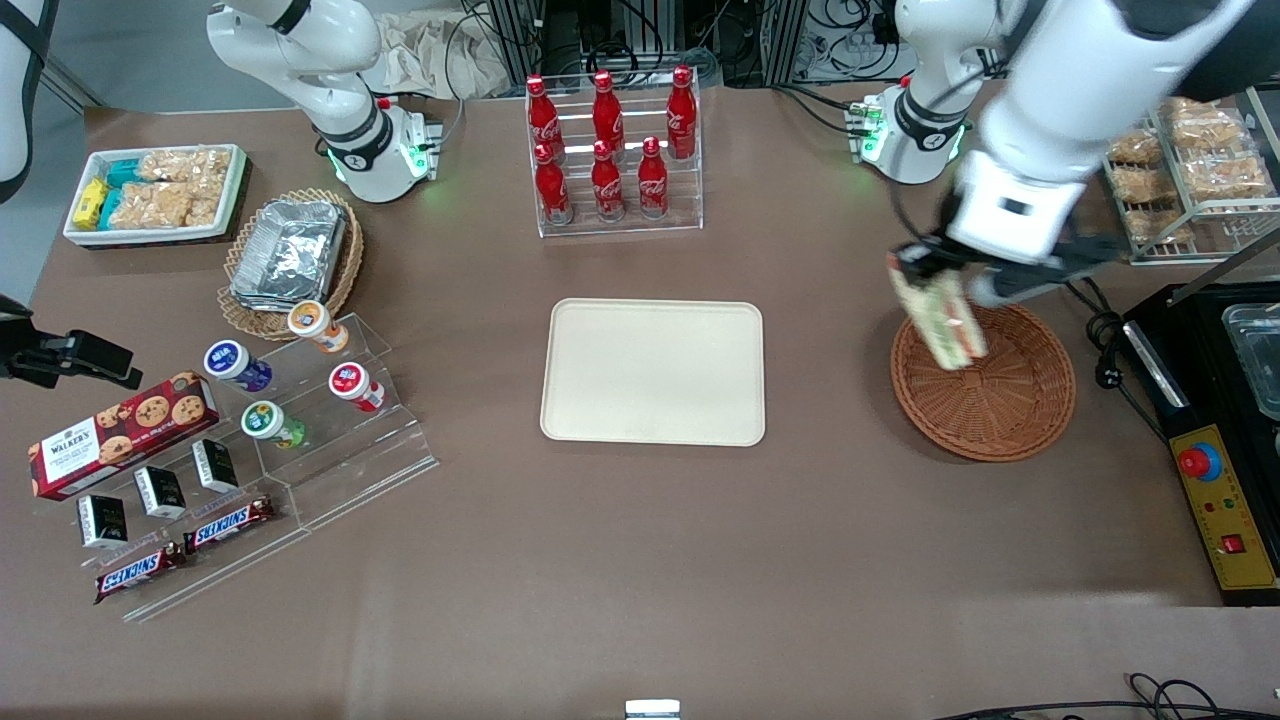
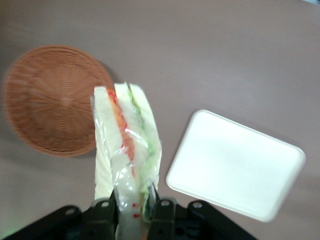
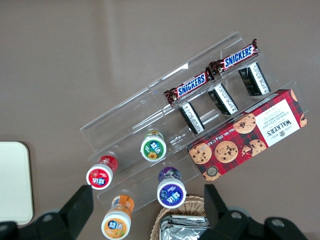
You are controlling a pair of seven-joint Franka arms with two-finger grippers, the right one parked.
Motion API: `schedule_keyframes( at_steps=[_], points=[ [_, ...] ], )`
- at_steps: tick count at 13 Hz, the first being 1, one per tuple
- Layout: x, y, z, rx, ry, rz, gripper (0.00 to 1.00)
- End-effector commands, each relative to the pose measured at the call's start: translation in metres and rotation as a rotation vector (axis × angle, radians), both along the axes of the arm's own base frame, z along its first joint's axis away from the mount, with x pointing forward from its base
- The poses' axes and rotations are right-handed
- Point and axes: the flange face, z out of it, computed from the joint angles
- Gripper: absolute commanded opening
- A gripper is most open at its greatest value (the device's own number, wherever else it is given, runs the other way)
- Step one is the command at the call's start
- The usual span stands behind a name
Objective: Place sandwich from basket to tray
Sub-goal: 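Lift the sandwich and carry it with the left gripper to the tray, then lower the sandwich onto the tray and open the left gripper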
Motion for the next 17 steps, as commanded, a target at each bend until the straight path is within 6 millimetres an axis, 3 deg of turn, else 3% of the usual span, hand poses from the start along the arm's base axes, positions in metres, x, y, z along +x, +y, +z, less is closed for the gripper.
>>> schedule_keyframes(
  at_steps=[1,3,5,8,10,13,17],
  points=[
    [0.002,-0.057,-0.022,-0.070,-0.014,-0.112,0.00],
    [-0.008,-0.098,-0.066,-0.100,-0.019,-0.176,0.00],
    [-0.024,-0.123,-0.133,-0.137,-0.074,-0.210,0.00],
    [-0.060,-0.140,-0.224,-0.142,-0.115,-0.291,0.00],
    [-0.068,-0.141,-0.272,-0.121,-0.128,-0.350,0.00],
    [-0.072,-0.143,-0.317,-0.085,-0.087,-0.417,0.00],
    [-0.072,-0.145,-0.351,-0.076,-0.080,-0.473,0.00]
  ],
)
